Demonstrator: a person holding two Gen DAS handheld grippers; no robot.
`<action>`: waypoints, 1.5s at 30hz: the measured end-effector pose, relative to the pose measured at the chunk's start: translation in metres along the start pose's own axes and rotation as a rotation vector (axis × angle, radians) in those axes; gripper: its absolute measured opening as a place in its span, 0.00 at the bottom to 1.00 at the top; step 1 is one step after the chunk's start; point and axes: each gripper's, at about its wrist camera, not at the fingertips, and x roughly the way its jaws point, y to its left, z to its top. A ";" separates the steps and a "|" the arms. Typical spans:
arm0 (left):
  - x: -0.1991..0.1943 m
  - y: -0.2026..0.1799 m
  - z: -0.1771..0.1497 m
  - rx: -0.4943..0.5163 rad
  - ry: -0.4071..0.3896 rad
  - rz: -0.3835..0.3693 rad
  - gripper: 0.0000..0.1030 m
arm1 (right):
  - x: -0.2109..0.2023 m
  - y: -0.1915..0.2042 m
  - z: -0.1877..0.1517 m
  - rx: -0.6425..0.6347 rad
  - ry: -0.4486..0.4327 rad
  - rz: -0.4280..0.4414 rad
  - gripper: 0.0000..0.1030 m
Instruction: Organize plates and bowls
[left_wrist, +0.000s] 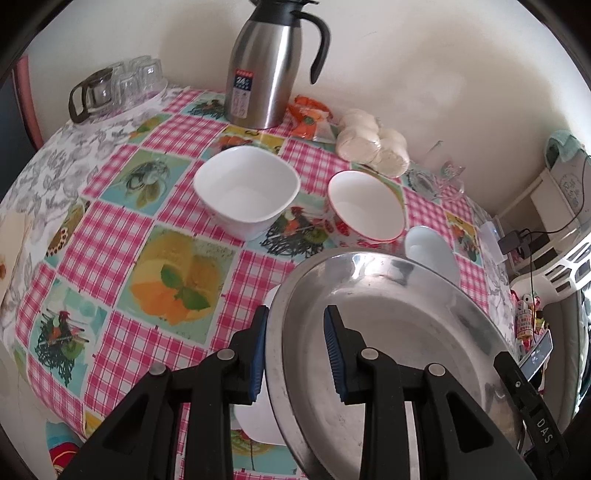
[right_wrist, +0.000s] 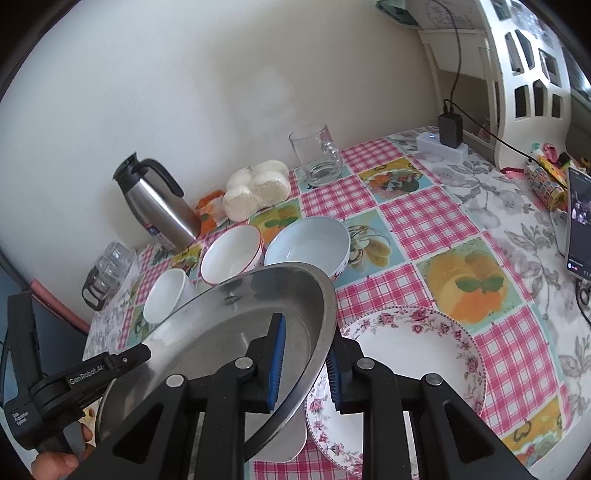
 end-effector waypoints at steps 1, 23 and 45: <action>0.001 0.001 0.000 -0.003 0.003 0.005 0.30 | 0.002 0.002 -0.001 -0.008 0.010 -0.005 0.23; 0.026 0.038 -0.012 -0.083 0.082 0.077 0.30 | 0.041 0.028 -0.027 -0.137 0.145 -0.045 0.23; 0.059 0.052 -0.029 -0.112 0.225 0.125 0.30 | 0.078 0.022 -0.051 -0.154 0.331 -0.141 0.23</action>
